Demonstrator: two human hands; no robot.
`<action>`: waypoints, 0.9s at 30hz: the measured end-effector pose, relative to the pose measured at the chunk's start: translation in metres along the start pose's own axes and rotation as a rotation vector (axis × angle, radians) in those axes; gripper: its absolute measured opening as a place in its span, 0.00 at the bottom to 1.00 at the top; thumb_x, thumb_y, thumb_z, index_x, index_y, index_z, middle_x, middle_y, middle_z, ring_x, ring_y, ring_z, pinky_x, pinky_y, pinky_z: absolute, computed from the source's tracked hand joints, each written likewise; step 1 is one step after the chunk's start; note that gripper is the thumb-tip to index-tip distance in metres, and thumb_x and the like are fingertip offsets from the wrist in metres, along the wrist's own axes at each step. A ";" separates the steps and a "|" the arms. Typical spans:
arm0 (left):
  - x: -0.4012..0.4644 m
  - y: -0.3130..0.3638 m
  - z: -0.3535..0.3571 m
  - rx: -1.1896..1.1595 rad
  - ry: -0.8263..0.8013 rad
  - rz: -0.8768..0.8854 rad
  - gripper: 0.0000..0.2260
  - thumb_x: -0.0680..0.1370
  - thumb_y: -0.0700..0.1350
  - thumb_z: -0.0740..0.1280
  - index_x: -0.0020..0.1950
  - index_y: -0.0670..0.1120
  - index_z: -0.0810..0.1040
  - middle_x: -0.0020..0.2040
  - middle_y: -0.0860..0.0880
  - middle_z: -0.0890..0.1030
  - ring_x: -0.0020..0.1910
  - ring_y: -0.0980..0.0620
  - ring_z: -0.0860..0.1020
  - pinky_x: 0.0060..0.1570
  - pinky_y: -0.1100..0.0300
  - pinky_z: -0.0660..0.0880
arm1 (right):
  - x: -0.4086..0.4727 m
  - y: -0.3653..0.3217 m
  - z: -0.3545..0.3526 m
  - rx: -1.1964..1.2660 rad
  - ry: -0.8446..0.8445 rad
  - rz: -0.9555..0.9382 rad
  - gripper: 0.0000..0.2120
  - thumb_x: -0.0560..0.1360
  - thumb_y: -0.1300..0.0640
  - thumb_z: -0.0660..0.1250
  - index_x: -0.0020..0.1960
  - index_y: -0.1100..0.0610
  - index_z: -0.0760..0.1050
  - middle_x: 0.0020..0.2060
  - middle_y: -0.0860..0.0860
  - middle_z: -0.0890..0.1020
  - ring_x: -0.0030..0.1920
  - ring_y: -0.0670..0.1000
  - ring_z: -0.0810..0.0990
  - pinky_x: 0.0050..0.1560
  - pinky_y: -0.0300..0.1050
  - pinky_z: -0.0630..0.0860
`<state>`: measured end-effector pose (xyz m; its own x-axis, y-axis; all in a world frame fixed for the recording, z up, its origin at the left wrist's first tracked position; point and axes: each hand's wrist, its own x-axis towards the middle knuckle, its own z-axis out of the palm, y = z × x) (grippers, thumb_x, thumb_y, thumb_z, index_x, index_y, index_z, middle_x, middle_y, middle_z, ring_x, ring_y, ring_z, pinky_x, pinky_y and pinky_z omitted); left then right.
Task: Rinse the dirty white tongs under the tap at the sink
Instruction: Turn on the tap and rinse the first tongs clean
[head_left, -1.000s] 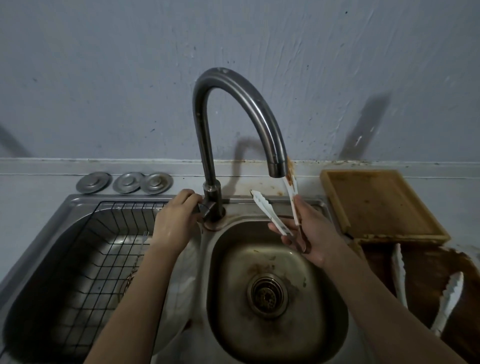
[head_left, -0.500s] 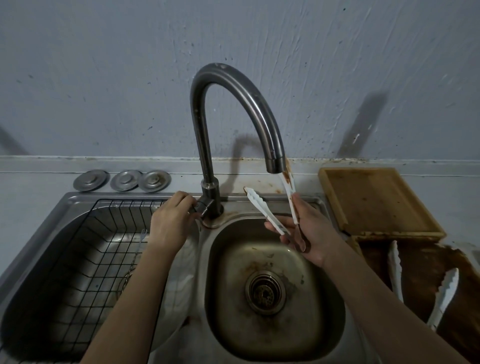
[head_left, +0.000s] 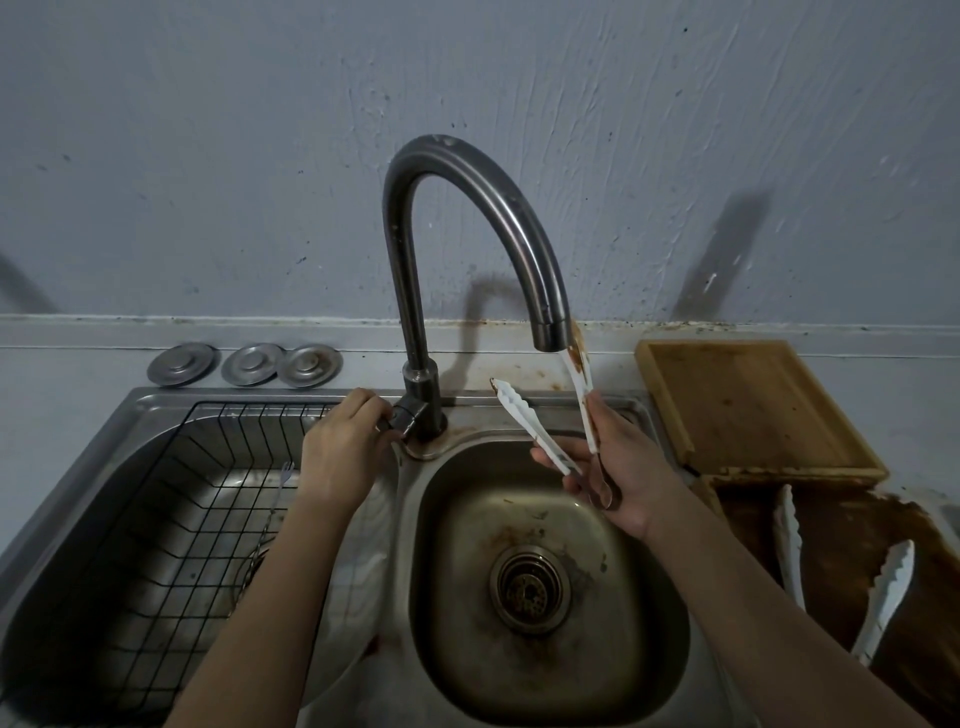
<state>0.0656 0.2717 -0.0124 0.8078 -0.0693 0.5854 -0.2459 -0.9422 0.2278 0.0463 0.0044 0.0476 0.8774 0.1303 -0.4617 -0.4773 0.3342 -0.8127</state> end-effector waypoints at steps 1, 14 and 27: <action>-0.001 0.000 0.001 0.003 0.006 0.000 0.14 0.60 0.39 0.80 0.39 0.42 0.78 0.38 0.47 0.79 0.30 0.46 0.78 0.25 0.61 0.71 | 0.000 0.000 0.000 -0.001 0.001 -0.001 0.11 0.78 0.44 0.56 0.58 0.46 0.68 0.46 0.63 0.84 0.45 0.57 0.84 0.22 0.39 0.74; -0.001 0.014 -0.007 0.012 -0.107 -0.113 0.16 0.63 0.42 0.78 0.48 0.42 0.80 0.49 0.44 0.80 0.43 0.43 0.80 0.38 0.53 0.76 | 0.002 0.009 0.005 -0.303 0.097 -0.159 0.08 0.77 0.43 0.57 0.49 0.42 0.73 0.53 0.49 0.78 0.51 0.54 0.81 0.26 0.38 0.74; -0.021 0.138 0.012 -1.601 -0.252 -0.779 0.15 0.75 0.35 0.66 0.62 0.41 0.76 0.50 0.46 0.85 0.49 0.51 0.83 0.44 0.64 0.79 | 0.010 0.047 0.032 -0.475 0.169 -0.350 0.13 0.80 0.53 0.54 0.46 0.54 0.76 0.41 0.55 0.82 0.41 0.50 0.81 0.38 0.42 0.76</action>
<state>0.0210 0.1391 -0.0029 0.9951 0.0022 -0.0988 0.0892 0.4101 0.9077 0.0345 0.0515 0.0165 0.9847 -0.0744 -0.1574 -0.1659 -0.1276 -0.9778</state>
